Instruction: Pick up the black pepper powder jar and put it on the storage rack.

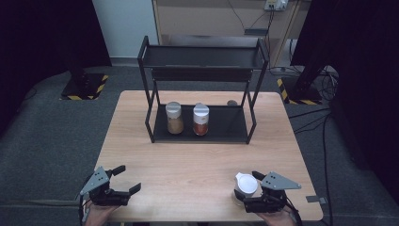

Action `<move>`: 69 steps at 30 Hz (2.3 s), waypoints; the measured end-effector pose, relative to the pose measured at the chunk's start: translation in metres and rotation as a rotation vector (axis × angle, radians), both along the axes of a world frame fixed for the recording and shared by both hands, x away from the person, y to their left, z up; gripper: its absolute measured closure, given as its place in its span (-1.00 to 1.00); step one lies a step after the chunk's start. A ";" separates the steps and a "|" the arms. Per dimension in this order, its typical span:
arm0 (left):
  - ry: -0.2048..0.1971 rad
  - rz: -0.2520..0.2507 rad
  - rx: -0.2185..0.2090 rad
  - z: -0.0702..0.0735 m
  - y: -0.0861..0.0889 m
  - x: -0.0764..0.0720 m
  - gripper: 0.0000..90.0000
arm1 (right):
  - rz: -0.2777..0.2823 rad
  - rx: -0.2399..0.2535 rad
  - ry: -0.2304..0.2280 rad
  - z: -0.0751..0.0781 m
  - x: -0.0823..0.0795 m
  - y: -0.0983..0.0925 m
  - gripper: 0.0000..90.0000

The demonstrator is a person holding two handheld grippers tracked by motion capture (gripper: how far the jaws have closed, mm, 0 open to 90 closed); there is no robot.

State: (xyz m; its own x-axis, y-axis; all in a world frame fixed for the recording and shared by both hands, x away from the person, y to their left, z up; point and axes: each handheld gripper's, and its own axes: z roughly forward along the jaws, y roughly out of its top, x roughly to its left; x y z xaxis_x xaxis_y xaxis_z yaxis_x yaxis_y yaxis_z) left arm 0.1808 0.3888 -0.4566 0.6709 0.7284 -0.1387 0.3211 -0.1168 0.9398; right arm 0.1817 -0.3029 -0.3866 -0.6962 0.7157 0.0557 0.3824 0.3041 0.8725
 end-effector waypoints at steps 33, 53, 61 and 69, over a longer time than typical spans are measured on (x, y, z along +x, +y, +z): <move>0.001 -0.003 0.003 0.000 0.000 0.000 -0.94 | -0.005 -0.054 -0.055 -0.014 -0.006 0.009 -0.32; 0.001 -0.005 0.005 0.000 0.000 0.001 -0.94 | 0.004 -0.069 -0.048 -0.006 -0.005 0.013 -0.31; 0.001 -0.004 0.004 0.000 0.000 0.001 -0.94 | 0.010 -0.066 -0.062 0.005 -0.004 0.012 -0.31; 0.001 -0.005 0.003 0.000 0.000 0.001 -0.94 | 0.015 -0.060 -0.067 0.018 -0.001 0.008 -0.31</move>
